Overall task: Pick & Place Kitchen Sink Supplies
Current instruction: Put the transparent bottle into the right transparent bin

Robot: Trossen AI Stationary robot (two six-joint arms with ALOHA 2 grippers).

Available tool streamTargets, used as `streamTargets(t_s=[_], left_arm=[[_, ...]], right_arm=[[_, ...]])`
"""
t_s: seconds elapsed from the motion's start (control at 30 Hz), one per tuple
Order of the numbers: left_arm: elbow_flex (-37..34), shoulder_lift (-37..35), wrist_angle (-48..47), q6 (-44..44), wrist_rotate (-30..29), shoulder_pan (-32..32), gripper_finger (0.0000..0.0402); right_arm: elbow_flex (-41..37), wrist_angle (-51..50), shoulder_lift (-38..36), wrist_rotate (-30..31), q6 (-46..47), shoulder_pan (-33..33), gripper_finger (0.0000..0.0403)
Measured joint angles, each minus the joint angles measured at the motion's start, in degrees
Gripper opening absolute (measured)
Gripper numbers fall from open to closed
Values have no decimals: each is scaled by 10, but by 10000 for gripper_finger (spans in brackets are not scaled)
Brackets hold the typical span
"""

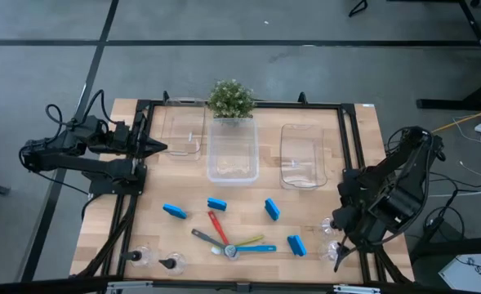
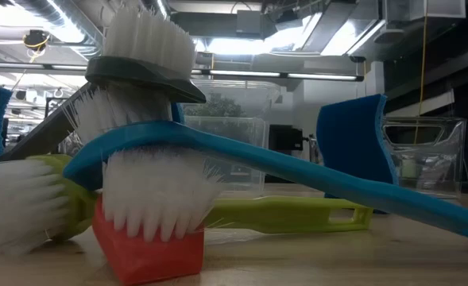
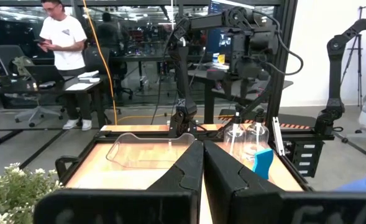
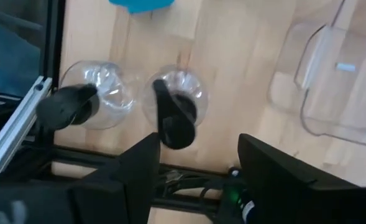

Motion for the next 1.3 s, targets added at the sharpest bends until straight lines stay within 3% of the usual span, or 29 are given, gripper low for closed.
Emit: streamTargets(t_s=[1.0, 1.13, 1.3], left_arm=[[0, 0, 0, 0, 0, 0, 6], [0, 0, 0, 0, 0, 0, 6], [0, 0, 0, 0, 0, 0, 6]], right_arm=[[-71, 77, 0, 15, 9, 20, 213], [-71, 77, 0, 15, 13, 20, 191], [-71, 77, 0, 15, 27, 19, 134]])
